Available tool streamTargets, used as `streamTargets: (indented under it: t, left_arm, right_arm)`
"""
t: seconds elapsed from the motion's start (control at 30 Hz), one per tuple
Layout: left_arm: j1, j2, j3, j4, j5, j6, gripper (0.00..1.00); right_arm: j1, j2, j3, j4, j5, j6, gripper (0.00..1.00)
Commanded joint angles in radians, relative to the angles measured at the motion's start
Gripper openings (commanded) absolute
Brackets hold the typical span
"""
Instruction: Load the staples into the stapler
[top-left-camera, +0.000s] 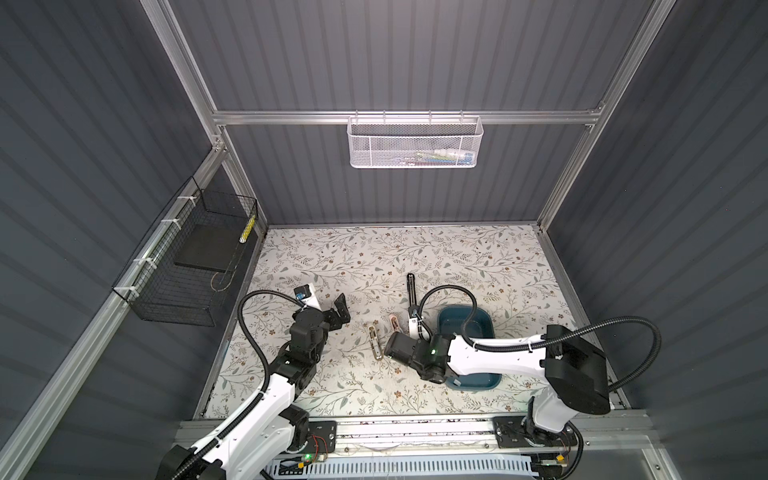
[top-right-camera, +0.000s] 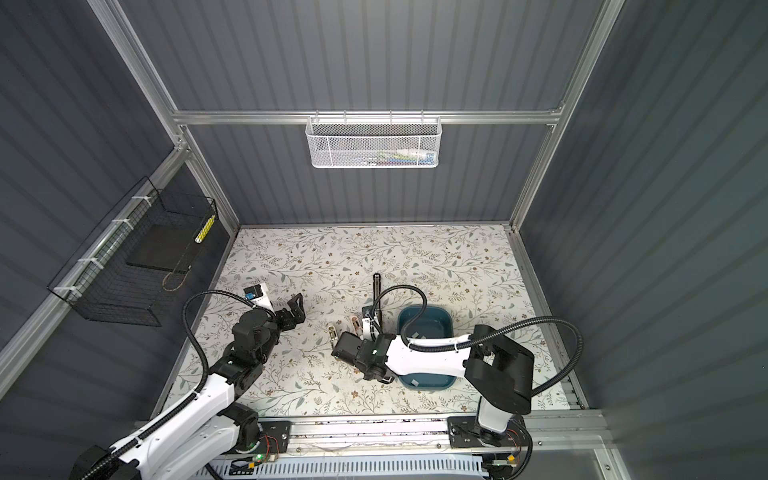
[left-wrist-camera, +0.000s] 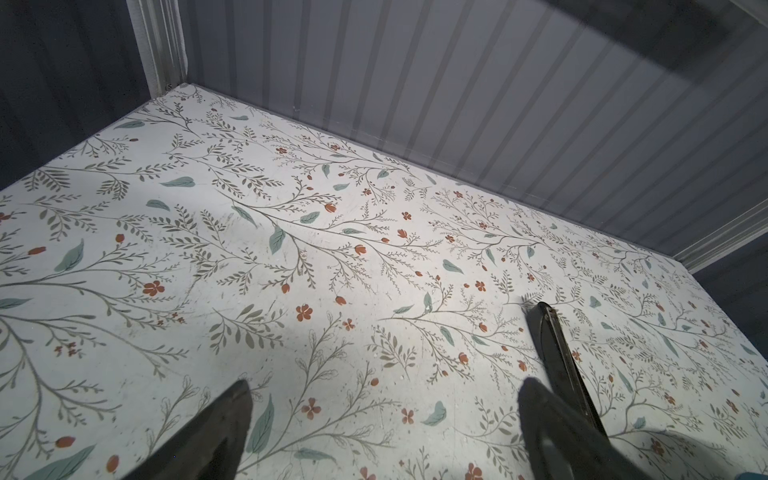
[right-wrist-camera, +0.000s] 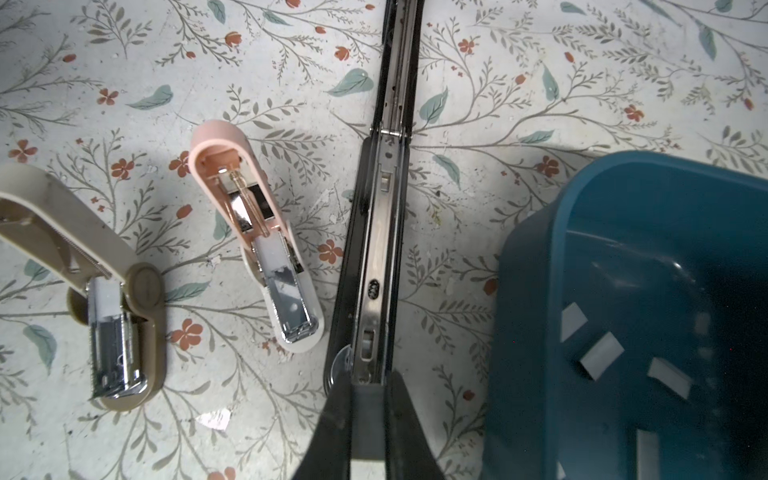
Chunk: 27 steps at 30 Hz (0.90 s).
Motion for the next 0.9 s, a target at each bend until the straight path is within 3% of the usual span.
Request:
streamTargets:
  t: [0.0,0.87]
  left_arm:
    - [0.005,0.002,0.034,0.001,-0.013,0.0,1.0]
    - [0.004,0.007,0.034,0.001,-0.015,0.001,1.0]
  right_arm:
    - [0.004,0.024,-0.012,0.026,0.031,0.003,0.06]
    - [0.003,0.016,-0.01,0.038,0.079,0.021,0.08]
